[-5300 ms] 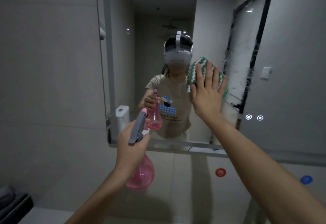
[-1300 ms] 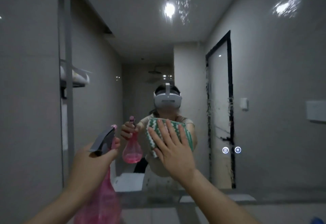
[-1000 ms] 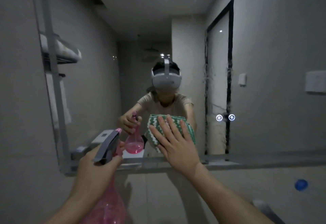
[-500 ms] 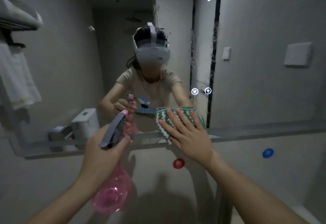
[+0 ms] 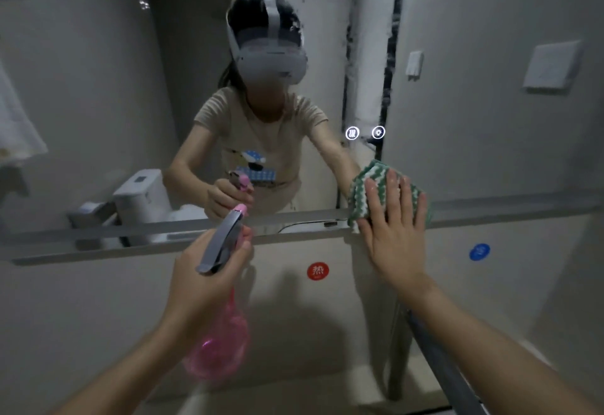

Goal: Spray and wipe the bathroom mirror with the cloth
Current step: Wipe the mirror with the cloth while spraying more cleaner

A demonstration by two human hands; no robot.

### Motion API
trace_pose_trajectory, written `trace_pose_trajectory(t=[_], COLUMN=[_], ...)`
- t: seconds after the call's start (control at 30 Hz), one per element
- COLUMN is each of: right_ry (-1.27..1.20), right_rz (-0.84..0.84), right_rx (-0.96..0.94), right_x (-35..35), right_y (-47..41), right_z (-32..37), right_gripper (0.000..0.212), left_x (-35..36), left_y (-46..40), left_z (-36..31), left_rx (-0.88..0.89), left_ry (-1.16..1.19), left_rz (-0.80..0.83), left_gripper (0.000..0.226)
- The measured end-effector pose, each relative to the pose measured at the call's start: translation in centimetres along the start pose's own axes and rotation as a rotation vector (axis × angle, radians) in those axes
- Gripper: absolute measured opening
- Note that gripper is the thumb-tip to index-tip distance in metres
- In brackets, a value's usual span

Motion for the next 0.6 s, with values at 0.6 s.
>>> trace_pose_trajectory(t=[0.6], right_ry=[-0.11], right_rz=[-0.045], right_rx=[-0.204], right_x=[1.2], right_y=[2.7], right_z=[24.9], right_gripper=[0.06], left_x=[-15.1], left_y=[1.4], left_z=[4.9], left_rx=[0.085], left_ry=[-0.156], left_rz=[-0.114], left_gripper=[0.049])
Point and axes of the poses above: each hand's wrist, its own y-axis away from the middle knuckle, its own x-axis out of the palm, z = x × y, the point moved 2 cm from there along -y, towards the middle knuckle, and after that the axes turned 11 degrees about x, right-handed, at the moved point
